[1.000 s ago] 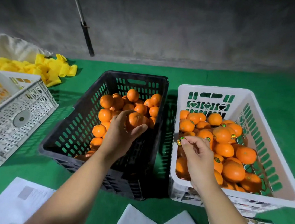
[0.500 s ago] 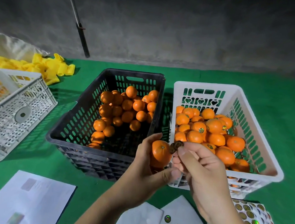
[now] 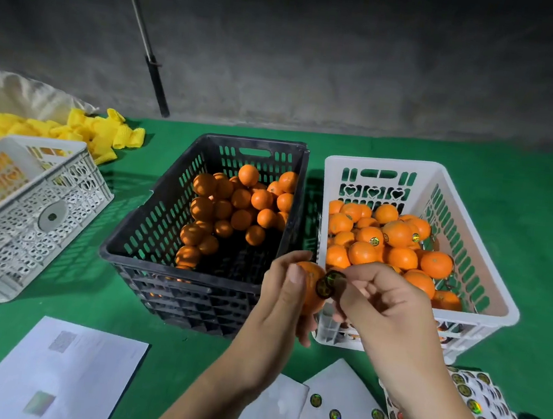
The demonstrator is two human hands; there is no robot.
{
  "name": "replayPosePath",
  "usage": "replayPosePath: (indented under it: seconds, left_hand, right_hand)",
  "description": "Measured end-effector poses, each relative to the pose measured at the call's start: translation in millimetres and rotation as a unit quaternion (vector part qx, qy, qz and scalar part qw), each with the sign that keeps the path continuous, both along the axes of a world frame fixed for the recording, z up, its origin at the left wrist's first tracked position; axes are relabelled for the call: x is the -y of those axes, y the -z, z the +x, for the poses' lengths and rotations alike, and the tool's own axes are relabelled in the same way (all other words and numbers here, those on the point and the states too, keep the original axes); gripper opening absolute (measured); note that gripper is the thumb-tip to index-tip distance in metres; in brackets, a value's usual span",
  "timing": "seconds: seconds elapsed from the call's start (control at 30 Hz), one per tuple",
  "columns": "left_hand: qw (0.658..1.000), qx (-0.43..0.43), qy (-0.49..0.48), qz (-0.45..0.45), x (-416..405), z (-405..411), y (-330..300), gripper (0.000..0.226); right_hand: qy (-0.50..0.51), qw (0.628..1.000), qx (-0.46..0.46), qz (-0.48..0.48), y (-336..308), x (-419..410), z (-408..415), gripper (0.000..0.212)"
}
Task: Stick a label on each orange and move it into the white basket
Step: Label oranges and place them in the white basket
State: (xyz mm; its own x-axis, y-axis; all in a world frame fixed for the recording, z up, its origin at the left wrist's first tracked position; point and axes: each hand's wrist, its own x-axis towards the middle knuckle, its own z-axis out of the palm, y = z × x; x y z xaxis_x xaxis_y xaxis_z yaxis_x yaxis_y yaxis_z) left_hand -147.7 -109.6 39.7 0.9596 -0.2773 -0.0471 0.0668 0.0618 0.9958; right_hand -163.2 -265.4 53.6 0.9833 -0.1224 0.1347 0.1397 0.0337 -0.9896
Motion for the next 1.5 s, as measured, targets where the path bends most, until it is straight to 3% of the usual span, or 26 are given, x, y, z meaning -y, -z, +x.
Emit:
replayPosePath:
  seconds: [0.1,0.23,0.37,0.43,0.53,0.6,0.63,0.8,0.93,1.03,1.17,1.23,1.33,1.4,1.43,1.5]
  left_hand:
    - [0.997,-0.03,-0.001,-0.07,0.1,2.1,-3.1,0.053]
    - [0.996,0.012,0.042,-0.074,-4.6,-6.3,-5.7,0.052]
    - [0.996,0.028,0.021,-0.079,-0.8,-5.2,-3.6,0.048]
    - [0.995,0.019,0.016,-0.093,0.2,-6.5,-2.6,0.048]
    - [0.993,-0.008,0.013,-0.12,-0.7,-6.6,-1.1,0.041]
    - [0.99,-0.04,-0.017,-0.132,-7.1,-3.0,2.3,0.036]
    - [0.99,-0.046,-0.033,-0.126,-11.4,-0.3,4.0,0.034]
    - [0.993,-0.025,-0.064,-0.091,-17.7,5.7,10.6,0.032]
    - [0.997,-0.036,-0.001,-0.072,0.5,-0.5,8.5,0.042]
    - [0.986,-0.076,0.07,-0.131,16.3,-6.9,3.3,0.057]
    - [0.967,-0.106,0.098,-0.208,34.0,-7.3,11.1,0.077]
    - [0.976,-0.107,0.081,-0.173,39.7,-5.2,13.6,0.083]
    - [0.996,-0.085,0.034,0.008,51.0,14.6,22.2,0.105]
    - [0.996,-0.013,0.01,0.082,50.5,23.0,27.7,0.071]
    - [0.992,0.056,0.043,0.109,47.8,21.1,24.3,0.057]
    - [0.967,0.156,0.083,0.182,36.0,19.4,25.8,0.058]
  right_hand:
    - [-0.006,1.0,-0.004,0.009,0.4,0.4,-2.8,0.029]
    - [-0.02,1.0,0.009,0.022,-0.5,-6.7,-4.2,0.006]
    - [-0.013,0.999,0.025,0.023,-4.1,-7.8,-4.4,0.002]
    - [-0.031,0.998,0.018,0.043,-4.1,-7.5,-6.6,0.01]
    - [-0.061,0.981,-0.054,0.175,-5.3,-4.1,-4.4,0.011]
    - [-0.032,0.949,-0.084,0.302,-8.5,9.8,1.7,0.002]
    - [0.001,0.944,-0.075,0.32,-9.9,20.4,5.7,0.002]
    - [0.092,0.975,-0.031,0.2,-3.0,40.7,12.6,0.007]
    - [0.028,0.994,-0.064,0.083,19.4,5.2,6.1,0.043]
    - [-0.048,0.99,-0.101,0.085,26.4,-15.1,4.1,0.068]
    - [-0.036,0.987,-0.112,0.11,36.0,-10.9,8.1,0.074]
    - [-0.034,0.987,-0.116,0.105,41.4,-7.2,9.5,0.084]
    - [-0.047,0.987,-0.101,0.114,46.3,-0.6,17.7,0.083]
    - [-0.022,0.99,-0.079,0.116,48.1,8.3,30.5,0.083]
    - [-0.004,0.992,-0.068,0.103,48.8,13.5,38.6,0.082]
    - [0.016,0.997,-0.055,0.053,48.1,24.2,57.6,0.078]
